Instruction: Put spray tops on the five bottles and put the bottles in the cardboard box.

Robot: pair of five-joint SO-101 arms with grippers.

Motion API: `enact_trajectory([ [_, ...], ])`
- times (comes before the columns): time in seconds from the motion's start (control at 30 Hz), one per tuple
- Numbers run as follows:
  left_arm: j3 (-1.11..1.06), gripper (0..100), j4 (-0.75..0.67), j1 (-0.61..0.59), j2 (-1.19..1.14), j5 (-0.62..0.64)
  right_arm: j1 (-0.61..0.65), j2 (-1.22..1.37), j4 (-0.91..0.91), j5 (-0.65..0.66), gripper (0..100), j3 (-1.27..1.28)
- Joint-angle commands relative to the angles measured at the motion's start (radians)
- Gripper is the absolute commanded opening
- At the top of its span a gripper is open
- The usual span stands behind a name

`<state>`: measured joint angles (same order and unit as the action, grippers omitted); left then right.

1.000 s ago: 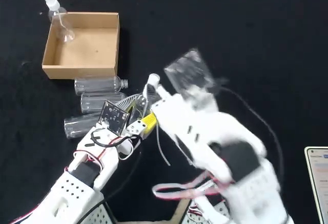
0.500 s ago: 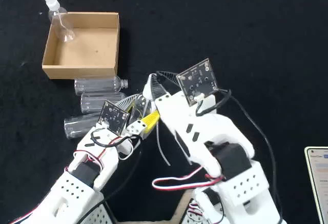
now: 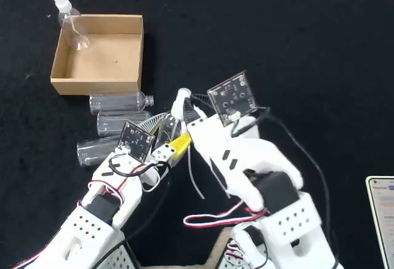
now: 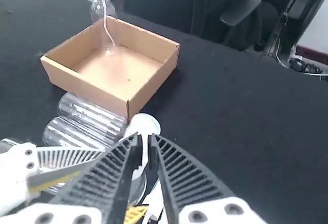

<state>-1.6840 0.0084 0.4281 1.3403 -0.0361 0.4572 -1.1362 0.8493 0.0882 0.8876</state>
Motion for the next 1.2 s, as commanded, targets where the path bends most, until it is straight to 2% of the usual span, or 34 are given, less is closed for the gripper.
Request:
enact_trajectory([
  [0.0, -0.022, 12, -0.021, -0.002, 0.014, -0.002, -0.044, -0.059, 0.129, 0.009, 1.1, -0.199],
  [0.1, -0.022, 12, -0.021, -0.002, 0.014, -0.006, -0.133, -0.048, 0.175, 0.008, 1.1, -0.246],
  [0.2, -0.022, 12, -0.021, -0.013, 0.014, -0.006, -0.212, -0.001, 0.144, 0.008, 1.1, -0.176],
  [0.33, -0.016, 12, -0.021, -0.045, 0.014, -0.008, -0.298, 0.125, -0.08, -0.003, 1.1, 0.036],
  [0.43, -0.012, 12, -0.021, -0.087, 0.014, -0.008, -0.318, 0.208, -0.298, -0.103, 1.1, 0.216],
  [0.57, 0.025, 12, -0.021, -0.154, 0.014, -0.008, -0.319, 0.266, -0.52, -0.176, 1.1, 0.38],
  [0.8, 0.137, 12, -0.023, -0.312, 0.012, -0.006, -0.301, 0.331, -0.694, -0.176, 1.1, 0.49],
  [0.97, 0.3, 12, -0.023, -0.423, 0.002, 0.002, -0.221, 0.4, -0.726, -0.173, 1.1, 0.492],
  [1.17, 0.467, 12, -0.023, -0.463, -0.112, -0.005, -0.192, 0.443, -0.727, -0.109, 1.1, 0.473],
])
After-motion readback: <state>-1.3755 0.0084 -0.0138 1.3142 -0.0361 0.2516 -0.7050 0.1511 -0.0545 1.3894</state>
